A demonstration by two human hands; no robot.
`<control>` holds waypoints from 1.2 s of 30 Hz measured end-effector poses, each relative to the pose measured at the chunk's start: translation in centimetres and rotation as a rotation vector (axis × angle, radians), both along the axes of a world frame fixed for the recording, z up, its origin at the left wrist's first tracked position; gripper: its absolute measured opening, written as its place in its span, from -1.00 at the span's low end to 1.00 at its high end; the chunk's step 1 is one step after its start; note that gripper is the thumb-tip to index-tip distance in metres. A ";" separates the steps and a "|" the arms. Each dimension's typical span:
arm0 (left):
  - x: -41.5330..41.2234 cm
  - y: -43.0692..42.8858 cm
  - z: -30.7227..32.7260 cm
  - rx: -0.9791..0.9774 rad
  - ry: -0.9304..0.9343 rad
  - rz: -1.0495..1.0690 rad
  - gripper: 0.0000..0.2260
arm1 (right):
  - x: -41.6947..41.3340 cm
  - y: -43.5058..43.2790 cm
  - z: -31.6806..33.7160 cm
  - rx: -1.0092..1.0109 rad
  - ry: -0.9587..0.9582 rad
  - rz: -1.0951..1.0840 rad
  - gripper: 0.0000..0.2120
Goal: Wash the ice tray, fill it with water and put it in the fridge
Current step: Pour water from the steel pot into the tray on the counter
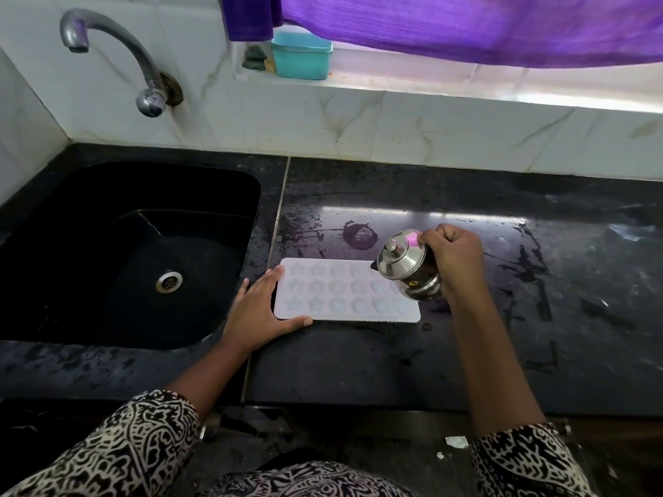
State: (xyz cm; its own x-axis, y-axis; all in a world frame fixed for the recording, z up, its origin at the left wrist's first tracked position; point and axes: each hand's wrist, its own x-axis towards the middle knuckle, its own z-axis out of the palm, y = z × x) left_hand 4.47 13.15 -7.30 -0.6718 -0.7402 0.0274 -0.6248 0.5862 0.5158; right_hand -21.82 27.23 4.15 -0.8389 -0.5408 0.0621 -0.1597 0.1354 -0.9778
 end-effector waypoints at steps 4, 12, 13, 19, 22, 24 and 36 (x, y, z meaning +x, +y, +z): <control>0.0 0.0 -0.2 -0.006 -0.002 0.004 0.08 | -0.1 0.1 0.3 -0.091 -0.122 -0.014 -0.66; 0.0 0.0 -0.3 -0.011 0.004 0.008 0.09 | -0.8 1.1 0.4 -0.169 -0.269 -0.061 -0.74; -0.1 0.0 -0.3 -0.011 0.003 0.007 0.09 | -0.9 1.2 0.3 -0.159 -0.260 -0.064 -0.75; -0.1 0.0 -0.3 -0.019 0.000 0.008 0.09 | -1.0 2.0 -0.1 -0.106 -0.122 -0.095 -0.65; -0.1 0.0 -0.2 -0.020 -0.002 0.006 0.09 | -1.0 2.2 -0.3 -0.073 -0.052 -0.089 -0.61; -0.1 0.1 -0.2 -0.020 -0.003 0.005 0.09 | -1.1 2.4 -0.4 -0.048 -0.019 -0.084 -0.59; -0.1 0.2 -0.1 -0.022 0.003 0.010 0.08 | -1.0 2.4 0.0 -0.036 0.052 -0.067 -0.65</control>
State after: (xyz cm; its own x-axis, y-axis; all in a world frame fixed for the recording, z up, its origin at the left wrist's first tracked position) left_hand 4.39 13.33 -7.37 -0.6641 -0.7462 0.0459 -0.6293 0.5911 0.5046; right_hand -22.77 29.59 4.19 -0.8683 -0.4802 0.1247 -0.2019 0.1126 -0.9729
